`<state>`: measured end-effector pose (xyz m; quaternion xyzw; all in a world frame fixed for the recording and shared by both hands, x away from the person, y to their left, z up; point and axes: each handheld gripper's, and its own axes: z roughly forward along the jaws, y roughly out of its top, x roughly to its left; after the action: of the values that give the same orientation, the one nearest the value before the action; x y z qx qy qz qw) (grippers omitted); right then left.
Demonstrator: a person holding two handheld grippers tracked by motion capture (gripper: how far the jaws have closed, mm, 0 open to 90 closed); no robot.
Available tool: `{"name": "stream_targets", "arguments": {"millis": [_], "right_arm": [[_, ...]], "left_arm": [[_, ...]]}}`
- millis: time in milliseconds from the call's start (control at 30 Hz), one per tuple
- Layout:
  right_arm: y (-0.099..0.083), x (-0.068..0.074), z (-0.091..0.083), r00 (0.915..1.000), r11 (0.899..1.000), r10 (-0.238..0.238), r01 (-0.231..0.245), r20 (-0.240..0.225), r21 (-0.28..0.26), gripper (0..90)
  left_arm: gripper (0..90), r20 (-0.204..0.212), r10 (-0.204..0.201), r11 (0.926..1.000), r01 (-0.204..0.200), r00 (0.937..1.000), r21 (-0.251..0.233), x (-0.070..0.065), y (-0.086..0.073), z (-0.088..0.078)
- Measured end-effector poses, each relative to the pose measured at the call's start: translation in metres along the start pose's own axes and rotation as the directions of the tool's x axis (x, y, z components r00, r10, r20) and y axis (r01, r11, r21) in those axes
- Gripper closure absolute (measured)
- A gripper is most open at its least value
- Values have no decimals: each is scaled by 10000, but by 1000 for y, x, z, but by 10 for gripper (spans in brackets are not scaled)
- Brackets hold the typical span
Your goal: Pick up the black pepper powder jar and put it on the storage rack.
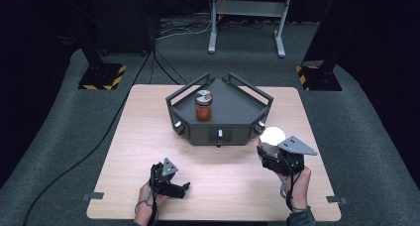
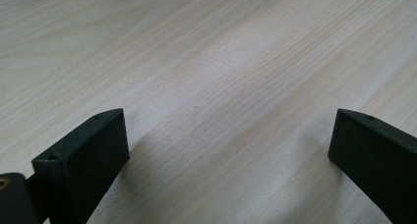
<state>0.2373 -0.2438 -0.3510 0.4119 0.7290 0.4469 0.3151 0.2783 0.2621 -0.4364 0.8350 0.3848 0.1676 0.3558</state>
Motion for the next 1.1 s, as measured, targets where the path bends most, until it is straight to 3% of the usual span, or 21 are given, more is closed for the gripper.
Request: {"name": "stream_targets", "arguments": {"millis": [1100], "right_arm": [[25, -2, 19, 9986, 9994, -209, 194, -488, -298, 299]], "left_arm": [[16, -52, 58, 10000, -58, 10000, -27, -1, 0, 0]]}}
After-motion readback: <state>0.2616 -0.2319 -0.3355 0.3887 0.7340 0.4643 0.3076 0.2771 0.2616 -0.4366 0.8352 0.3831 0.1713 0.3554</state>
